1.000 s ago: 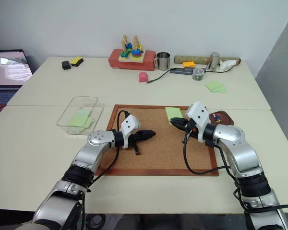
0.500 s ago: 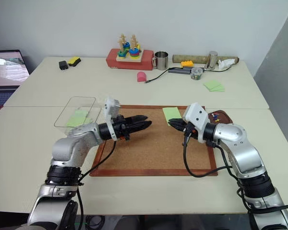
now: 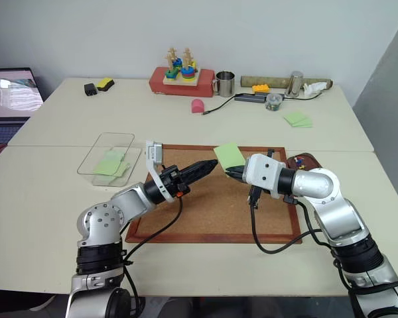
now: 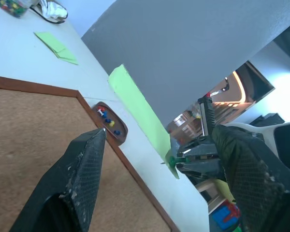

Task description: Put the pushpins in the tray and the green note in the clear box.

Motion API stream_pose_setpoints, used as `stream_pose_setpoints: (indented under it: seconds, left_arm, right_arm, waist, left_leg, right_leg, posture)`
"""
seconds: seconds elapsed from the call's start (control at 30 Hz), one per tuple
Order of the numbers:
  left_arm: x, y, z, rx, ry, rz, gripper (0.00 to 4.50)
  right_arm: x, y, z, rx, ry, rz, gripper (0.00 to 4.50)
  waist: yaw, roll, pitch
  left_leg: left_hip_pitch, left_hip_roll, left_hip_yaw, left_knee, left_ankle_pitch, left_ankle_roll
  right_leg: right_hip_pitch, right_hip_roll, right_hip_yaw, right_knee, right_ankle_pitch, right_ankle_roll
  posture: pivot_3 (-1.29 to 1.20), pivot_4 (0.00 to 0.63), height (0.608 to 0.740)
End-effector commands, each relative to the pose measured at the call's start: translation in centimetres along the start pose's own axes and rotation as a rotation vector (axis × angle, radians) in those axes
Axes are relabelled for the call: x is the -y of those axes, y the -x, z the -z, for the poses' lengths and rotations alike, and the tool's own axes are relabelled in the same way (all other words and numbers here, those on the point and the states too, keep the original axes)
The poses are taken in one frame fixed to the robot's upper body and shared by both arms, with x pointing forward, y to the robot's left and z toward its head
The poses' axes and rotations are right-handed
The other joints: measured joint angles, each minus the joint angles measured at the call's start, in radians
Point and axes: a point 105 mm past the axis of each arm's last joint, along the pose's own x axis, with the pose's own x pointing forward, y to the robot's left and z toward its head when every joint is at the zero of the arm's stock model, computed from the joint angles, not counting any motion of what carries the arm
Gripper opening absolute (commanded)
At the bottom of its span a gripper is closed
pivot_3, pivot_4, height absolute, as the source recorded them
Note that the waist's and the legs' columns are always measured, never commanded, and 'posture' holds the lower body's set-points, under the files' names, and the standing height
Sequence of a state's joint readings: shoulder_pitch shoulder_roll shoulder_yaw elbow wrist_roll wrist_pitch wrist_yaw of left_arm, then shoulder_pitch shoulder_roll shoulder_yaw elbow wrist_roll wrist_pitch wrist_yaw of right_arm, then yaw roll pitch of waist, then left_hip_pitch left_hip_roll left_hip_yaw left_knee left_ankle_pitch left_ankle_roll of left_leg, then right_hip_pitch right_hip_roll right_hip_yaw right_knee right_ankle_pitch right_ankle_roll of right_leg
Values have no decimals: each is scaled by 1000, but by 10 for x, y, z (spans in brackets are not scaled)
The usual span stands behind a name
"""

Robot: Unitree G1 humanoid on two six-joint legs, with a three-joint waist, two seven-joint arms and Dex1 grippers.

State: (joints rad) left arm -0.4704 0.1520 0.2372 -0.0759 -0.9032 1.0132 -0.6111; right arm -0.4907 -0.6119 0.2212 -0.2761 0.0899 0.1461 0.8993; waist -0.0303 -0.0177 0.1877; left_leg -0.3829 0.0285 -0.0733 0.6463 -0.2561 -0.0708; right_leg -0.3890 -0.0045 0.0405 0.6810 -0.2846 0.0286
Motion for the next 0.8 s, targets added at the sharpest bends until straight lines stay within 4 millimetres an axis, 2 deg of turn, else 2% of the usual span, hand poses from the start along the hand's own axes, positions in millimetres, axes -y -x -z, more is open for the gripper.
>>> stream_pose_setpoints:
  seconds: [0.03,0.1,0.6,0.67,0.8]
  left_arm:
    - [17,-11,-6,28,-5,81,3369]
    - [18,-12,-4,22,0,86,3139]
    - [10,-11,-2,21,-7,54,258]
    - [9,-11,-1,18,-11,51,13]
    - [6,-10,1,5,-30,29,13]
  right_arm:
    - [1,-1,-19,45,86,-16,0]
    - [1,-2,-21,49,94,-18,0]
    - [-4,-4,-27,72,140,-13,0]
    - [-5,-4,-28,78,147,-14,0]
    - [-7,-4,-29,93,161,-9,0]
  waist:
    - [0,0,0]
    - [0,0,0]
    - [0,0,0]
    - [0,0,0]
    - [0,0,0]
  left_leg:
    - [0,0,0,0,0,0]
    - [0,0,0,0,0,0]
    - [0,0,0,0,0,0]
    - [0,0,0,0,0,0]
    - [0,0,0,0,0,0]
  right_leg:
    - [0,0,0,0,0,0]
    - [0,0,0,0,0,0]
    - [0,0,0,0,0,0]
    - [0,0,0,0,0,0]
    - [0,0,0,0,0,0]
  posture:
    - [0,150,740]
    - [0,150,740]
    - [0,150,740]
    - [0,150,740]
    - [0,150,740]
